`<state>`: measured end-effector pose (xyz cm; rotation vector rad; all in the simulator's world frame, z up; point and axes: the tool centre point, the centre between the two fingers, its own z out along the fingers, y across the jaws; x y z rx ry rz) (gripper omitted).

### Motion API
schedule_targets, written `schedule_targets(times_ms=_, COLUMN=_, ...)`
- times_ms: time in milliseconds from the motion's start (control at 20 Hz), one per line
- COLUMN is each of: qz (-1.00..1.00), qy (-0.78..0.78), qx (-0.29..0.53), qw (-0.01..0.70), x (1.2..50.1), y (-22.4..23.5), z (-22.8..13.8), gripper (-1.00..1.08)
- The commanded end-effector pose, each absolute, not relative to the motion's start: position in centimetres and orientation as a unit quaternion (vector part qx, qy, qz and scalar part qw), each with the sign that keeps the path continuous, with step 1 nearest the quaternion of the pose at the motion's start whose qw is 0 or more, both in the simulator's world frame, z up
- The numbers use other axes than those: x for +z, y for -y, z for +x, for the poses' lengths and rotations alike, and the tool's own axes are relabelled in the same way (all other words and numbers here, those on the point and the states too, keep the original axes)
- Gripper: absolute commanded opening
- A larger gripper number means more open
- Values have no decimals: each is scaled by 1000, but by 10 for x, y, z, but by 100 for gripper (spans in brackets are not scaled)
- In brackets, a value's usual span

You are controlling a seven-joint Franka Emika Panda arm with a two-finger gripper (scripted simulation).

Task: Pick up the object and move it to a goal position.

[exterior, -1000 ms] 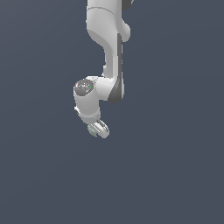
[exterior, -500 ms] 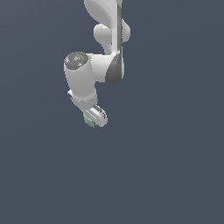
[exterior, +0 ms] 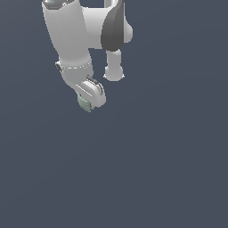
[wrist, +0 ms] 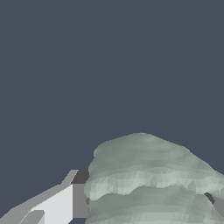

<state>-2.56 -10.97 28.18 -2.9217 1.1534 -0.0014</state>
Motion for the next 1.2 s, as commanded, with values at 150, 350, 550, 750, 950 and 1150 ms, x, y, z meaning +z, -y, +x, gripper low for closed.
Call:
schedule_targets(times_ms=150, qz=-930, qy=-367, qx=0, qw=0, x=344, y=114, z=-31, gripper=-100)
schedule_targets(times_ms=350, qz=-930, qy=-367, qx=0, qw=0, x=386, y=116, z=-34, gripper=-100)
schedule_targets(times_ms=550, qz=-930, qy=-367, qx=0, qw=0, x=420, y=118, z=-35, gripper=-100)
schedule_targets(times_ms=750, qz=-930, qy=-367, qx=0, qw=0, x=445, y=120, z=-35, gripper=-100)
schedule_targets(times_ms=950, qz=-930, qy=-366, qx=0, qw=0, x=460, y=121, z=-35, gripper=-100)
schedule_targets(times_ms=1150, qz=-931, qy=-366, qx=0, qw=0, x=468, y=121, z=-35, gripper=-100)
